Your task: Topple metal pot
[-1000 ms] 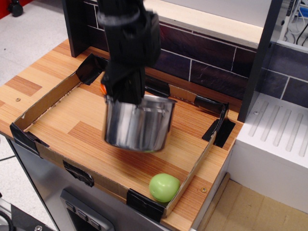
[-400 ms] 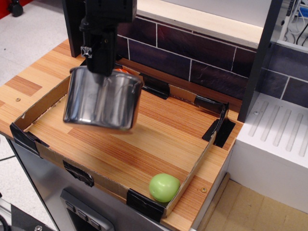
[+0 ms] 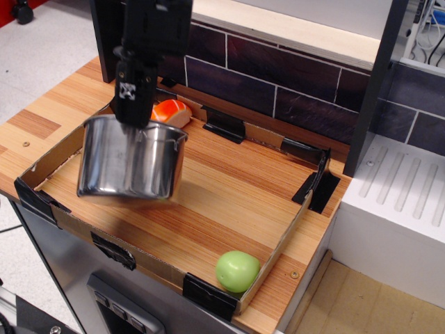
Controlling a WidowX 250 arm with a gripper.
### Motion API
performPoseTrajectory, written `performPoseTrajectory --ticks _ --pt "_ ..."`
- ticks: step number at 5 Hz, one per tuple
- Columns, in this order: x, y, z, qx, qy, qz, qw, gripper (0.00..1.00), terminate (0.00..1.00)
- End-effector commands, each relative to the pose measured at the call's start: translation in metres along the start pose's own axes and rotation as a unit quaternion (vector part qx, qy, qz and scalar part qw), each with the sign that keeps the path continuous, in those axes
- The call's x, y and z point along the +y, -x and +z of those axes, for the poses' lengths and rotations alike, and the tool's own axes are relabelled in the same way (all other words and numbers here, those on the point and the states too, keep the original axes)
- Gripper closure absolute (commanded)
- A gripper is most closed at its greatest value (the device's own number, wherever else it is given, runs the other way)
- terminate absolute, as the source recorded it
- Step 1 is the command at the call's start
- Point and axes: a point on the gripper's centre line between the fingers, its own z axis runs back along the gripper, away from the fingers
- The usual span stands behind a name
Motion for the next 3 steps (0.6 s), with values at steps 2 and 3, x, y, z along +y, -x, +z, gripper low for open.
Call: performPoseTrajectory --ticks 2,3 --pt "0.009 -0.013 0.001 -0.002 -0.073 -0.006 0.9973 1.0 0.0" --pt "0.016 -0.019 -0.003 -0.003 -0.079 0.003 0.9968 0.0 0.0"
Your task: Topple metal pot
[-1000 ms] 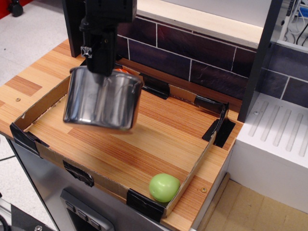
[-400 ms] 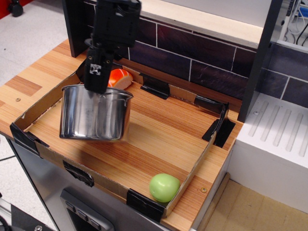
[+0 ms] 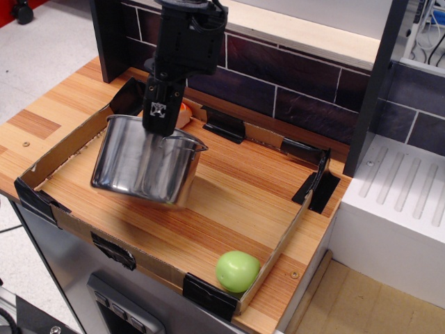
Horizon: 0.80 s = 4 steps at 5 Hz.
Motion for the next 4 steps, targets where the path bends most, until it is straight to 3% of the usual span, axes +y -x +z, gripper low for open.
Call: performPoseTrajectory --ticks 1,2,4 --pt "0.01 -0.013 0.003 -0.011 -0.034 0.011 0.9993 0.0 0.0" --pt "0.011 -0.019 0.005 -0.017 -0.046 0.007 0.9988 0.0 0.0" --pt "0.014 -0.022 0.026 -0.066 -0.105 -0.009 0.9922 0.0 0.0"
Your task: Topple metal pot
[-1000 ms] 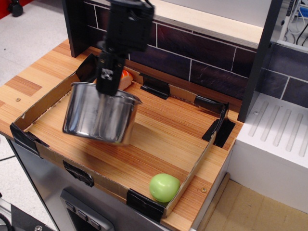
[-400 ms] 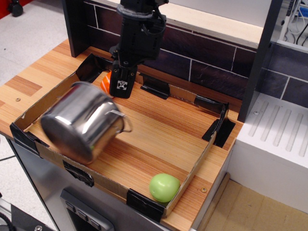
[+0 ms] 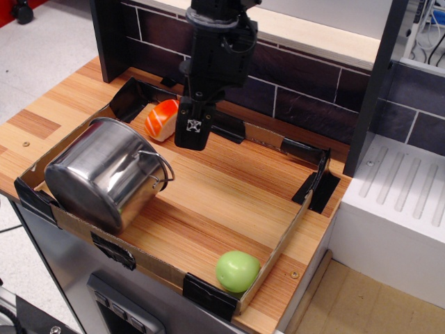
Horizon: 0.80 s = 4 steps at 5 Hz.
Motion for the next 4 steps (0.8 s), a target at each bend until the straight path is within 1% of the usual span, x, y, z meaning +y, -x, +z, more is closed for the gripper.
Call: performPoseTrajectory --ticks 1,2,3,4 --pt "0.009 0.003 0.059 -0.083 -0.133 0.008 0.9876 0.0 0.0" --pt "0.008 0.01 0.09 -0.126 -0.169 0.02 0.9772 0.0 0.0" --pt "0.006 0.022 0.12 -0.168 -0.175 0.032 0.9695 0.0 0.0" --pt "0.005 0.035 0.145 -0.191 -0.167 0.039 0.9663 0.0 0.0"
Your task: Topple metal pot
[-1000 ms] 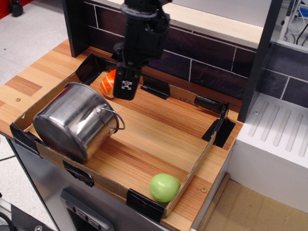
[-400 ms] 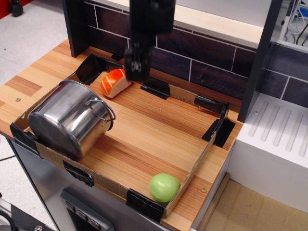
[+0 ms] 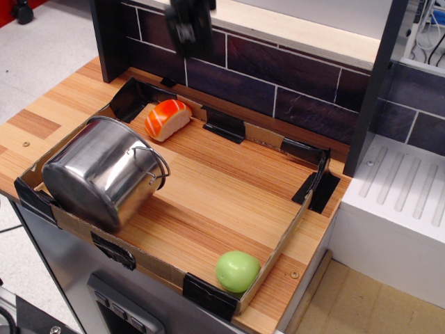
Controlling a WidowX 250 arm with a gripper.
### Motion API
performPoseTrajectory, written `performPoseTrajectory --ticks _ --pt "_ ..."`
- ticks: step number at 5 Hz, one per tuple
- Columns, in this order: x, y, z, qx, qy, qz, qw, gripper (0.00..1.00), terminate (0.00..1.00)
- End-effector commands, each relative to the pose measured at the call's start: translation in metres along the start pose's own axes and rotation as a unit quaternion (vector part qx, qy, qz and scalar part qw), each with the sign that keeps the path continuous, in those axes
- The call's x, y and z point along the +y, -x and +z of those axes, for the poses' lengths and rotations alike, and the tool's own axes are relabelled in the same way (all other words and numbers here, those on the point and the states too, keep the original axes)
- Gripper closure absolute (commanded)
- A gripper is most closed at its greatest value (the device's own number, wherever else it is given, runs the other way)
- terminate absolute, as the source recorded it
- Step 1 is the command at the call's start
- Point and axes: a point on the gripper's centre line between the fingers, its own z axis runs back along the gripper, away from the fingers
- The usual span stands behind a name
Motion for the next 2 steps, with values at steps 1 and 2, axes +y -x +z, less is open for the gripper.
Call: performPoseTrajectory --ticks 1,2 --pt "0.0117 0.006 0.0431 -0.032 -0.024 0.008 0.9992 0.0 0.0" --pt "0.0117 0.006 0.0431 -0.032 -0.024 0.008 0.9992 0.0 1.0"
